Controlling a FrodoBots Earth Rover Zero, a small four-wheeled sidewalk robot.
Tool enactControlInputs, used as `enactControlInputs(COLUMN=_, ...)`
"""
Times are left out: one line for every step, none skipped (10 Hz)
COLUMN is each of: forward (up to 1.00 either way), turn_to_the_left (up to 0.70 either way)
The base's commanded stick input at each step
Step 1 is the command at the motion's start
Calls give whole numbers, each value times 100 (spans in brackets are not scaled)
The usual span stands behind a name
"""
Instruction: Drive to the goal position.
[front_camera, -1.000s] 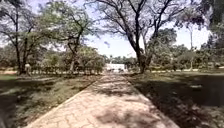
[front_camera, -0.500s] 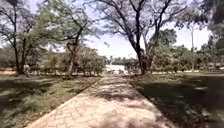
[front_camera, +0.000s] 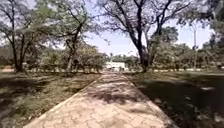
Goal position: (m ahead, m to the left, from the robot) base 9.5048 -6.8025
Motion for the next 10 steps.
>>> enactControlInputs(forward=50, turn_to_the_left=0)
enactControlInputs(forward=50, turn_to_the_left=0)
enactControlInputs(forward=50, turn_to_the_left=0)
enactControlInputs(forward=50, turn_to_the_left=0)
enactControlInputs(forward=50, turn_to_the_left=0)
enactControlInputs(forward=50, turn_to_the_left=0)
enactControlInputs(forward=50, turn_to_the_left=0)
enactControlInputs(forward=50, turn_to_the_left=0)
enactControlInputs(forward=50, turn_to_the_left=0)
enactControlInputs(forward=50, turn_to_the_left=0)
